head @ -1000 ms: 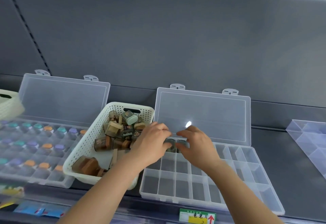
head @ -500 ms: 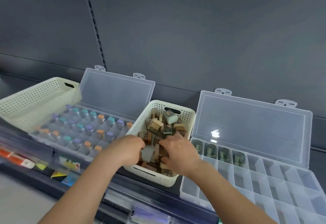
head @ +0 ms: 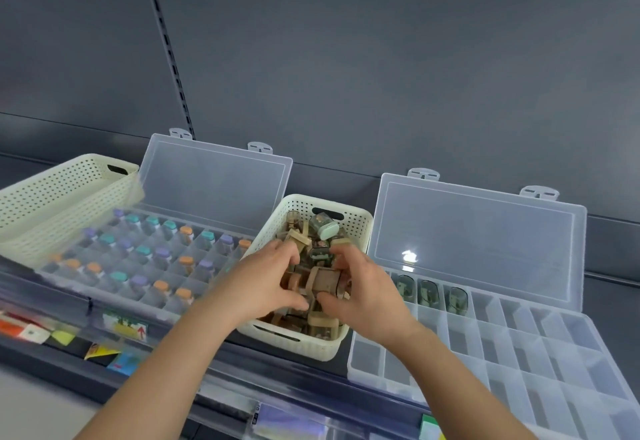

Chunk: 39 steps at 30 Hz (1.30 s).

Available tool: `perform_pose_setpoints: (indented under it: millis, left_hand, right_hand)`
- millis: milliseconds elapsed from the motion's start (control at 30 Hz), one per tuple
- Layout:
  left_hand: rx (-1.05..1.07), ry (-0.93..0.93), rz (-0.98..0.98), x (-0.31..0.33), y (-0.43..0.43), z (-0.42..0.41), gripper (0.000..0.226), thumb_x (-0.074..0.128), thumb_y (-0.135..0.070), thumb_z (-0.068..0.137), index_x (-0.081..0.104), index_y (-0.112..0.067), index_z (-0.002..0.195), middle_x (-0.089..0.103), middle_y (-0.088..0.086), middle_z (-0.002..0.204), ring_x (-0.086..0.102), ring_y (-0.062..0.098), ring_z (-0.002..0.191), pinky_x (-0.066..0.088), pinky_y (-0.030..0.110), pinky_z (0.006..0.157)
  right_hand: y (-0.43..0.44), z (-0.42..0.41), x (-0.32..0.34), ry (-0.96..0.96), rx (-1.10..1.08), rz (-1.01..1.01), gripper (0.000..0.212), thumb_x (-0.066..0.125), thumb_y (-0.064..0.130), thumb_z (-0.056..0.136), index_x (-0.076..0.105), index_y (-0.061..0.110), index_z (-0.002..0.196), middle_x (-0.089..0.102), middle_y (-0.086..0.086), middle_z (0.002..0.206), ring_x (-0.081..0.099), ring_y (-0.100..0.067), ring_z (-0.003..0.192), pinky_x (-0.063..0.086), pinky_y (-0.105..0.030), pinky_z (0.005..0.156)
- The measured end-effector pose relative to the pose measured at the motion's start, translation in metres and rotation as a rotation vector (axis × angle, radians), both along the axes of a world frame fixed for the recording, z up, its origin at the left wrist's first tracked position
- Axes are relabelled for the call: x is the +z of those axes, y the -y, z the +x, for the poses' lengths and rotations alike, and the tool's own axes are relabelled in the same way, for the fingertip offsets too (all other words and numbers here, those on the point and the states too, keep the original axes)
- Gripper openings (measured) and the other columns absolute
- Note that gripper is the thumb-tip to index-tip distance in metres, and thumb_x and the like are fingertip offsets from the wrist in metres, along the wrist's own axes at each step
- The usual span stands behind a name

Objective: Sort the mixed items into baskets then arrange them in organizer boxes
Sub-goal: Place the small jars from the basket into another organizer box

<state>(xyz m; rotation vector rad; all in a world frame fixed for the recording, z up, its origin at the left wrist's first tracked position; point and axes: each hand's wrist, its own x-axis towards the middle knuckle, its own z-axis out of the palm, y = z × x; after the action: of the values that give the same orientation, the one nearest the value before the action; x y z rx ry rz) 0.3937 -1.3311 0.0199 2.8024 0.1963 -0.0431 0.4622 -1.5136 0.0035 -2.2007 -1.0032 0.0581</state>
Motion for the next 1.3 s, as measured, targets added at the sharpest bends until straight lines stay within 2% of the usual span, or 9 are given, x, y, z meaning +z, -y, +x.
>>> perform_pose_setpoints:
  millis: [100, 233, 300, 467, 567, 733, 933, 1133, 1300]
  left_hand:
    - [0.036, 0.195, -0.183, -0.003, 0.015, 0.001, 0.038, 0.074, -0.053, 0.069, 0.048, -0.033, 0.087, 0.052, -0.019, 0.091, 0.052, 0.002, 0.080, 0.038, 0.019, 0.062]
    - [0.062, 0.225, -0.495, -0.007, 0.030, 0.003, 0.021, 0.079, -0.039, 0.071, 0.061, -0.038, 0.084, 0.062, -0.016, 0.092, 0.060, 0.004, 0.076, 0.048, 0.022, 0.061]
    - [0.063, 0.182, -0.615, -0.007, 0.039, 0.005, 0.028, 0.079, -0.032, 0.073, 0.064, -0.045, 0.091, 0.064, -0.016, 0.101, 0.065, 0.004, 0.077, 0.054, 0.020, 0.060]
    - [-0.041, 0.039, -0.726, -0.008, 0.051, 0.011, 0.065, 0.073, -0.007, 0.078, 0.052, -0.057, 0.113, 0.062, -0.015, 0.118, 0.063, 0.004, 0.103, 0.051, 0.035, 0.094]
    - [-0.083, 0.074, -0.592, -0.003, 0.055, 0.015, 0.062, 0.071, -0.015, 0.083, 0.047, -0.056, 0.122, 0.053, -0.024, 0.123, 0.058, -0.003, 0.103, 0.050, 0.027, 0.093]
    - [-0.131, 0.213, -0.289, 0.001, 0.074, 0.020, 0.048, 0.075, -0.038, 0.075, 0.043, -0.045, 0.111, 0.047, -0.033, 0.101, 0.048, -0.012, 0.091, 0.035, 0.010, 0.072]
    - [-0.251, 0.260, -0.026, -0.010, 0.094, 0.032, 0.052, 0.071, -0.036, 0.081, 0.051, -0.026, 0.128, 0.051, -0.014, 0.122, 0.043, 0.007, 0.115, 0.035, 0.023, 0.093]
    - [-0.295, 0.276, 0.178, -0.018, 0.105, 0.045, 0.049, 0.066, -0.046, 0.082, 0.051, -0.027, 0.125, 0.054, -0.013, 0.122, 0.043, 0.012, 0.113, 0.033, 0.030, 0.093]
    - [-0.298, 0.245, 0.171, -0.018, 0.099, 0.045, 0.049, 0.066, -0.050, 0.080, 0.052, -0.029, 0.122, 0.055, -0.015, 0.121, 0.043, 0.011, 0.113, 0.032, 0.031, 0.092]
  right_hand:
    - [0.013, -0.001, 0.002, 0.002, -0.070, 0.072, 0.046, 0.074, 0.037, 0.072, 0.054, 0.024, 0.112, 0.057, 0.013, 0.099, 0.055, -0.005, 0.084, 0.047, -0.019, 0.072]
    - [0.034, -0.002, 0.002, -0.095, -0.145, 0.167, 0.040, 0.078, 0.039, 0.071, 0.061, 0.032, 0.106, 0.059, 0.020, 0.092, 0.056, 0.003, 0.083, 0.044, -0.009, 0.067]
    - [0.044, -0.002, 0.002, -0.104, -0.189, 0.190, 0.041, 0.078, 0.037, 0.072, 0.062, 0.032, 0.110, 0.060, 0.020, 0.093, 0.057, 0.004, 0.083, 0.045, -0.008, 0.069]
    - [0.066, 0.000, 0.002, -0.075, -0.264, 0.204, 0.043, 0.076, 0.029, 0.076, 0.062, 0.030, 0.117, 0.058, 0.018, 0.100, 0.057, 0.003, 0.088, 0.045, -0.006, 0.074]
    - [0.076, -0.002, 0.002, -0.052, -0.270, 0.189, 0.046, 0.073, 0.026, 0.080, 0.058, 0.028, 0.123, 0.058, 0.014, 0.106, 0.057, -0.001, 0.090, 0.051, -0.015, 0.081]
    - [0.088, -0.003, 0.001, 0.030, -0.359, 0.141, 0.054, 0.076, 0.033, 0.076, 0.052, 0.028, 0.124, 0.057, 0.016, 0.107, 0.055, 0.001, 0.086, 0.041, -0.001, 0.070]
    - [0.096, -0.004, -0.006, 0.161, -0.346, -0.048, 0.040, 0.077, 0.033, 0.075, 0.063, 0.022, 0.110, 0.063, 0.006, 0.100, 0.056, -0.008, 0.083, 0.045, -0.014, 0.074]
    - [0.093, -0.001, -0.016, 0.123, -0.312, -0.173, 0.043, 0.074, 0.035, 0.077, 0.062, 0.021, 0.116, 0.061, 0.003, 0.106, 0.057, -0.014, 0.092, 0.051, -0.025, 0.085]
    - [0.091, 0.002, -0.022, 0.121, -0.292, -0.230, 0.037, 0.072, 0.037, 0.079, 0.064, 0.019, 0.110, 0.059, 0.002, 0.099, 0.052, -0.014, 0.084, 0.042, -0.019, 0.072]
